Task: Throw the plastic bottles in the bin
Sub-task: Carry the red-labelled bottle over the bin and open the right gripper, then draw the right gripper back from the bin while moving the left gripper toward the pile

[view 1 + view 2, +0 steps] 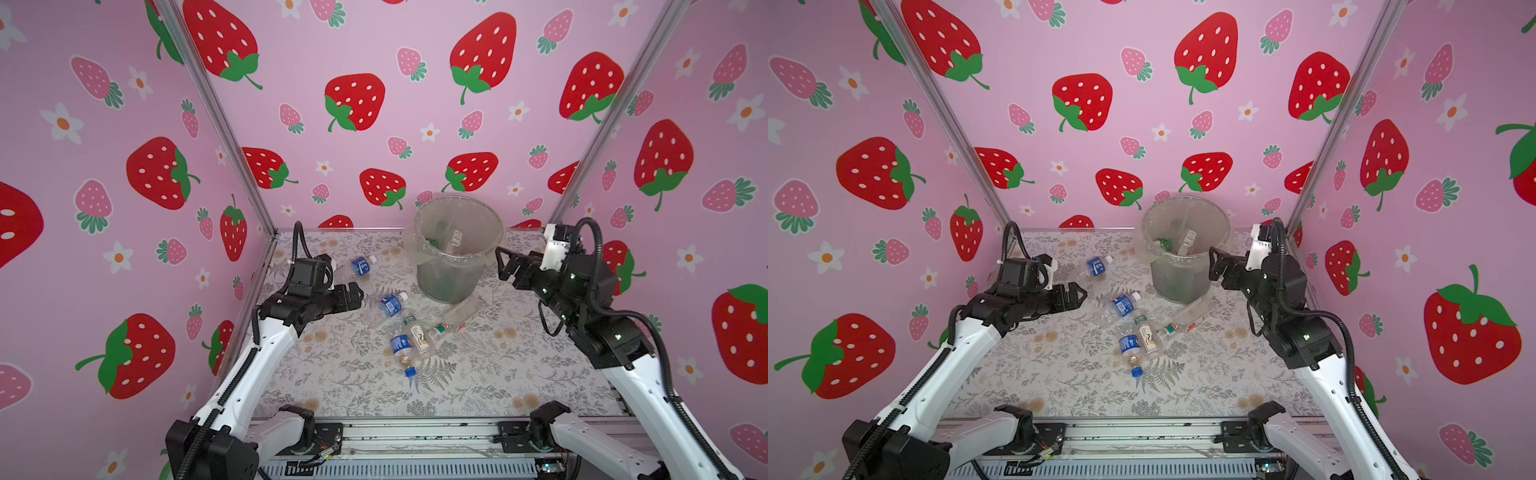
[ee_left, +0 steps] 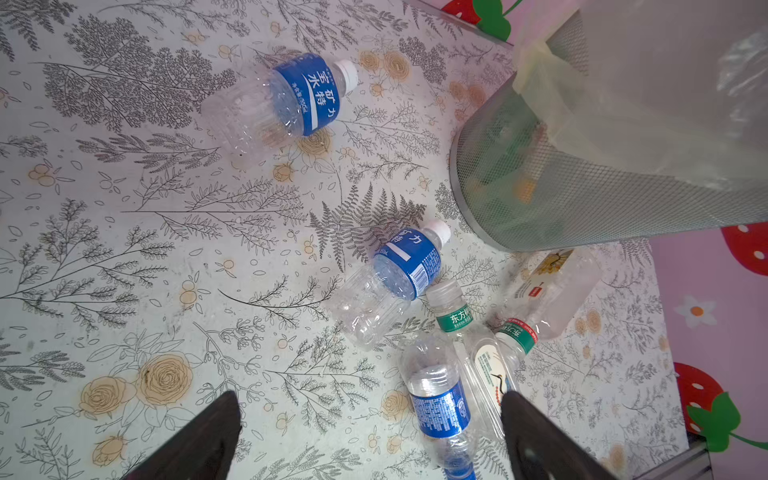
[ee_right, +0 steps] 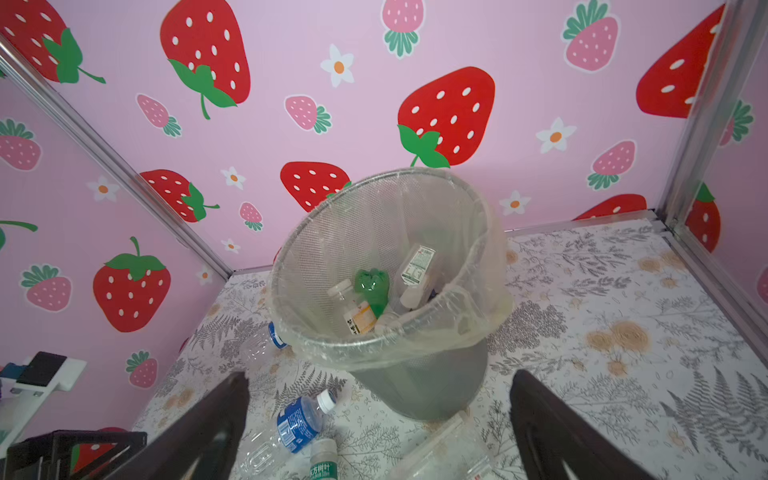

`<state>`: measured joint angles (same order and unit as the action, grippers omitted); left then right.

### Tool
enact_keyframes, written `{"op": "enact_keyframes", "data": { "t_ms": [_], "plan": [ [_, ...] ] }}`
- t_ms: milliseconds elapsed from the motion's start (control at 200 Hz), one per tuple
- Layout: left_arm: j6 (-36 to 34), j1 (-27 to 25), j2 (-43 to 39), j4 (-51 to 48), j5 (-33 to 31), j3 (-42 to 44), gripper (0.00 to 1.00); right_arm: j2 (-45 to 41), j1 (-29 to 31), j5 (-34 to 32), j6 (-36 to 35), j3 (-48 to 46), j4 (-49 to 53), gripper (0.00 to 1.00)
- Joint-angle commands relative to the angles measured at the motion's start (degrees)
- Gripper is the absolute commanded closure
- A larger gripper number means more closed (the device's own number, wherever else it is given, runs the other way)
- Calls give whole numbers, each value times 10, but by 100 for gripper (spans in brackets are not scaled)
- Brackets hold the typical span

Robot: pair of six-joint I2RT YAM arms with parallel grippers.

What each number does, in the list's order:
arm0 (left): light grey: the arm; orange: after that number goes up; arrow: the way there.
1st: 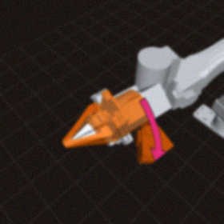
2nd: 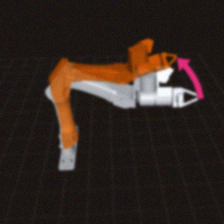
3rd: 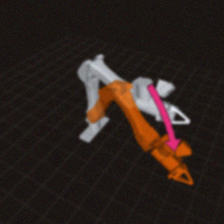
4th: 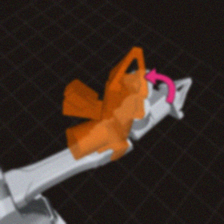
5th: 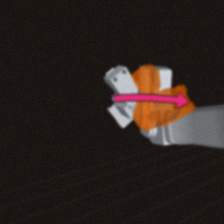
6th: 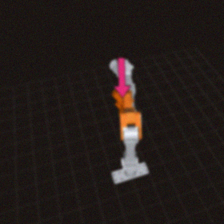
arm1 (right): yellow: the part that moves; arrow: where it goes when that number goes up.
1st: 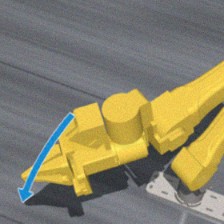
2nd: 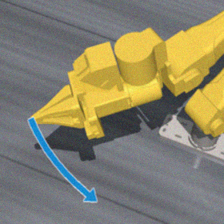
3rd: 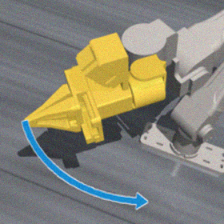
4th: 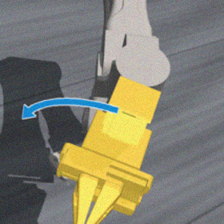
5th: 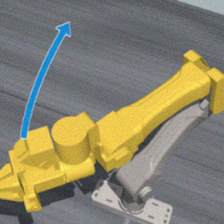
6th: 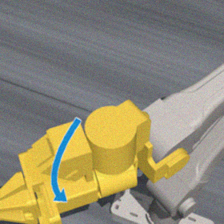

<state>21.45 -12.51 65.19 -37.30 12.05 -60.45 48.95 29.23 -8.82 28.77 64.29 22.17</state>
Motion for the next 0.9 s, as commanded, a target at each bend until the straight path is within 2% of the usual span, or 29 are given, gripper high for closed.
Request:
{"op": "enact_keyframes", "data": {
  "t_ms": [0, 590, 895],
  "plan": [
    [3, 4, 1, 4, 8, 4, 1, -33, -1, -26, 18, -41, 9, 1],
    [6, 4, -3, -2, 1, 5, 1, -136, -1, 5, 101, -259, 53, 1],
    [24, 4, 23, -9, -2, 0, 1, -170, -1, 23, 121, -314, 56, 1]
  ]
}}
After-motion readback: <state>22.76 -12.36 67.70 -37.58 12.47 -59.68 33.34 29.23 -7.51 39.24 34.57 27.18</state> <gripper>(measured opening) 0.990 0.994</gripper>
